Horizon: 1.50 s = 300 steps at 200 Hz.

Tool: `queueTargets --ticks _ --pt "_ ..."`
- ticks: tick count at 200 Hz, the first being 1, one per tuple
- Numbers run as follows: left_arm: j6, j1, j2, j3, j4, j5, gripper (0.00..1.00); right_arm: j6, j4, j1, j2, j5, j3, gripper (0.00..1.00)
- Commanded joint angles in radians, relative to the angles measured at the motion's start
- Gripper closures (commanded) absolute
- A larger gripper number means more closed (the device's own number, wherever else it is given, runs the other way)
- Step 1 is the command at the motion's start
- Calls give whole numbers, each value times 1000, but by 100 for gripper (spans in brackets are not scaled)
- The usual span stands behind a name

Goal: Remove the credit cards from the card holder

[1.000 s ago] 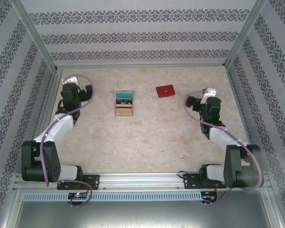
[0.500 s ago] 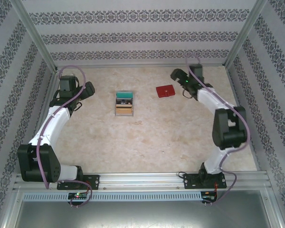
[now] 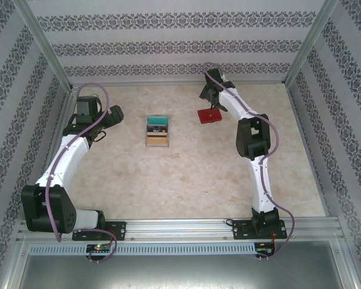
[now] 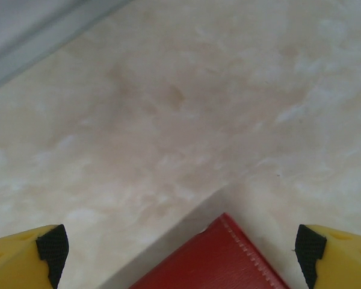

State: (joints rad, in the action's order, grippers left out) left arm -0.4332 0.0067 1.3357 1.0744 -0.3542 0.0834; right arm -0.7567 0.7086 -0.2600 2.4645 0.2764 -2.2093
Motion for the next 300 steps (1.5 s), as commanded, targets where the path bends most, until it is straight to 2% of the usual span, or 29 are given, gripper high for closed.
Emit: queueTargets --ticks 1,41,62,100,135,208,252,284,300 --pt "14 -8 -4 45 -39 10 1 25 140 -17 55 60 -55 2" --pt "16 -8 23 60 -24 31 1 72 169 -26 90 -1 -51 2" --pt "15 -8 33 64 -23 33 1 114 158 -47 57 -24 7 2" --pt "11 -8 22 58 -28 36 1 179 54 -95 -84 -69 260 4" --pt "1 -10 1 43 -49 42 1 218 -49 -128 -224 -157 530 10" --pt "-34 -33 -81 -34 -78 28 1 294 -218 -254 -521 -258 990 16" --pt "-38 -124 -143 -73 -118 11 1 341 -230 -361 -654 -232 1142 14" --pt "-71 -211 -159 -78 -166 -29 1 287 -203 -367 -762 -186 1164 7" --pt "-77 -237 -143 -52 -213 -24 1 225 -171 -369 -812 -149 1151 9"
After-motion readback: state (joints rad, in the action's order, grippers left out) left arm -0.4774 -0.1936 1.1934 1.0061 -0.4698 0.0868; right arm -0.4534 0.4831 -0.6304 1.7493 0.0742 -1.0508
